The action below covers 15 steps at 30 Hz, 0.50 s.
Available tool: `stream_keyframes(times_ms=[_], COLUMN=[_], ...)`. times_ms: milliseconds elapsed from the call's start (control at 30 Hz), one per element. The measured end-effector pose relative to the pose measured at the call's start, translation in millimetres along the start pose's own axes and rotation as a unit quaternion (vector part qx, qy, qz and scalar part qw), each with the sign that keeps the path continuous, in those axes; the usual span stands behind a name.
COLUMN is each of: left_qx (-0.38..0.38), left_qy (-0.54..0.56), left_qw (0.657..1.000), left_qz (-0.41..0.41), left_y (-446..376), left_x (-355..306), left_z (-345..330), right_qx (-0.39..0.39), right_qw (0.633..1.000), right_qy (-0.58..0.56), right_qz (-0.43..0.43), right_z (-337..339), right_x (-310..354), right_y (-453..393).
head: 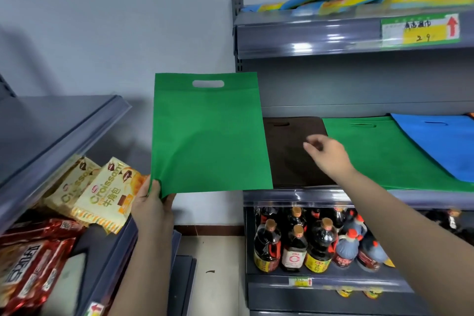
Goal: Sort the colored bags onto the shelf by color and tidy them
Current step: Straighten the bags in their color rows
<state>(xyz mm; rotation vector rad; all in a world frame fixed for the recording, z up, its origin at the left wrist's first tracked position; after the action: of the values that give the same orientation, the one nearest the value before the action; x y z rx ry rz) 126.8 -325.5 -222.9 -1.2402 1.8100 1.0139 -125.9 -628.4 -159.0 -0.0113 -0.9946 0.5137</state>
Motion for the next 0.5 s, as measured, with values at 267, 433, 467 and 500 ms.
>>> stream_keyframes(times_ms=[267,433,467,500], left_qx=[0.074,0.119,0.130,0.140], left_qy=[-0.061,-0.127,-0.138,-0.149], left_qw=[0.995,0.985,0.982,0.978], left_qz=[-0.004,-0.015,-0.024,-0.034], left_y=[27.1,56.3,64.9,73.6], left_x=[29.1,53.7,57.1,60.6], left_z=[-60.7,-108.0,-120.1,-132.0], right_qx=[0.124,0.045,0.032,0.021], right_qw=[0.937,0.984,0.987,0.991], right_qy=[-0.297,-0.144,-0.124,-0.102], right_qz=[-0.138,-0.098,-0.094,-0.090], right_z=[-12.6,40.6,52.9,64.4], right_x=[11.6,-24.9,-32.9,-42.3], right_y=[26.3,14.0,10.0,5.1])
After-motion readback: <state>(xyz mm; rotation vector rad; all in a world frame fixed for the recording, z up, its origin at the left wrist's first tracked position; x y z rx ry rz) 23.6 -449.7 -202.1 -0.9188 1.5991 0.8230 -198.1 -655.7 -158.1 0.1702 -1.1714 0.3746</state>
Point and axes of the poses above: each hand's wrist, its own y-axis away from the middle knuckle, its own z-axis out of the back of the hand, x = y × z, the point moved 7 cm from there along -y, towards the middle knuckle, and after that the axes turned 11 degrees about -y, right-handed, at the moved point
